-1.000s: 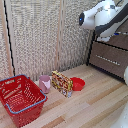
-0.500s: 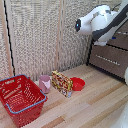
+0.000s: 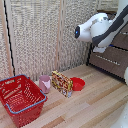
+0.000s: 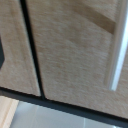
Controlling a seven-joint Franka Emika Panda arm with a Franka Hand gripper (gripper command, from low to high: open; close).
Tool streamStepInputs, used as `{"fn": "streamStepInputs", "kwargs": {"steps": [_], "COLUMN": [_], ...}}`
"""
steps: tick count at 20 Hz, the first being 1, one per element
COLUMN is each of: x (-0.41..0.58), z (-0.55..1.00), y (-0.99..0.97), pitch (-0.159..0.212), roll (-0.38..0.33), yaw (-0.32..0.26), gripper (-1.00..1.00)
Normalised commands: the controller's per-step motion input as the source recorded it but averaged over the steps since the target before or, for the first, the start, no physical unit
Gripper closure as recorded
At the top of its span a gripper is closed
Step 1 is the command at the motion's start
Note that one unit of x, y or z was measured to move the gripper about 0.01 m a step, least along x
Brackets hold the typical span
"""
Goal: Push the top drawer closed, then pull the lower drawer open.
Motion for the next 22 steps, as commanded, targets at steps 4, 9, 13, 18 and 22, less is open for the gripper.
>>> {"fn": "streamStepInputs", "kwargs": {"steps": [4,9,13,18,22], "x": [0.061,-0.001,-0.015,0.0,0.0], "z": [-0.49,-0.42,-0.35,-0.31,-0.11], "y": [-0.17,-0.18,-0.25,-0.18,-0.28], "pitch": [0.129,0.059,0.024,0.002,0.0], "roll": [-0.02,-0.115,-0.145,-0.113,-0.043], "yaw": [0.217,0.209,0.178,0.191,0.193], "gripper": [-1.0,-1.0,-1.0,-1.0,-1.0]}}
